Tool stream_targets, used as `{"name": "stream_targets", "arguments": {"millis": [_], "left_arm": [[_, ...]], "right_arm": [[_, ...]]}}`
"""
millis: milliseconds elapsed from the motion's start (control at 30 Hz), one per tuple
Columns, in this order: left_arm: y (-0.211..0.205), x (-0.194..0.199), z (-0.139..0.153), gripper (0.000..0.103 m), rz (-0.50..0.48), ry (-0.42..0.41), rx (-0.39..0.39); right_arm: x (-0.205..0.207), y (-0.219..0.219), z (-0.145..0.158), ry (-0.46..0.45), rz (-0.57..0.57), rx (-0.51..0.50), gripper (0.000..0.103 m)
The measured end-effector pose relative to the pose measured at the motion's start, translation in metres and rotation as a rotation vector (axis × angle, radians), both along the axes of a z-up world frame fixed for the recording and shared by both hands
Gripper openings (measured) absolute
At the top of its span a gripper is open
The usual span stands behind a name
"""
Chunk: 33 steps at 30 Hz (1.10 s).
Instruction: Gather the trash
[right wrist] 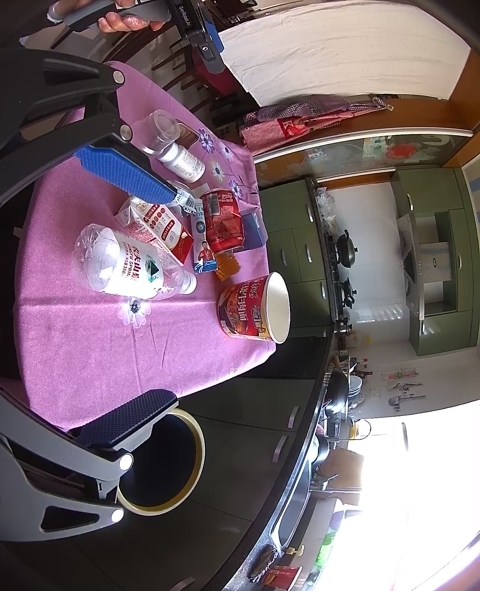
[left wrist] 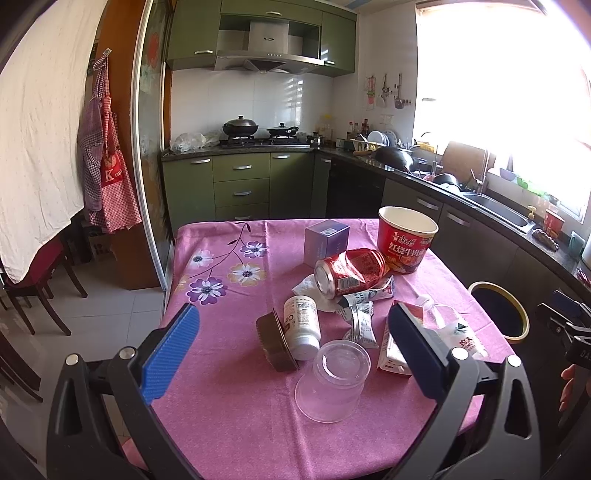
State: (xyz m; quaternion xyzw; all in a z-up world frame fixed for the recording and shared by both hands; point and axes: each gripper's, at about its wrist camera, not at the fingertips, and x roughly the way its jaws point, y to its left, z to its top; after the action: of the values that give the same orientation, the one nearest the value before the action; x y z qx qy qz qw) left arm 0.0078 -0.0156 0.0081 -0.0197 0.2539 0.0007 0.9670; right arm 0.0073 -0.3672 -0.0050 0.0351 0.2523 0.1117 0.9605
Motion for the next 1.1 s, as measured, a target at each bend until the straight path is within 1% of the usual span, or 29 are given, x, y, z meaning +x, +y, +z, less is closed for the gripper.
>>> {"name": "stream_targets", "arguments": {"millis": [433,1100], "left_arm": [[0.0021,0.0009,0.0005,0.097,-0.004,0.005,0.004],[0.0011,-0.0014,-0.0065,0.097,0.0,0.004,0.005]], "right_arm": [[0.0015,0.0002,-0.0016,0.004,0.004,0.009,0.099],[0.0024,0.0009,-0.0027,0.005,0.005,0.011,0.099]]}}
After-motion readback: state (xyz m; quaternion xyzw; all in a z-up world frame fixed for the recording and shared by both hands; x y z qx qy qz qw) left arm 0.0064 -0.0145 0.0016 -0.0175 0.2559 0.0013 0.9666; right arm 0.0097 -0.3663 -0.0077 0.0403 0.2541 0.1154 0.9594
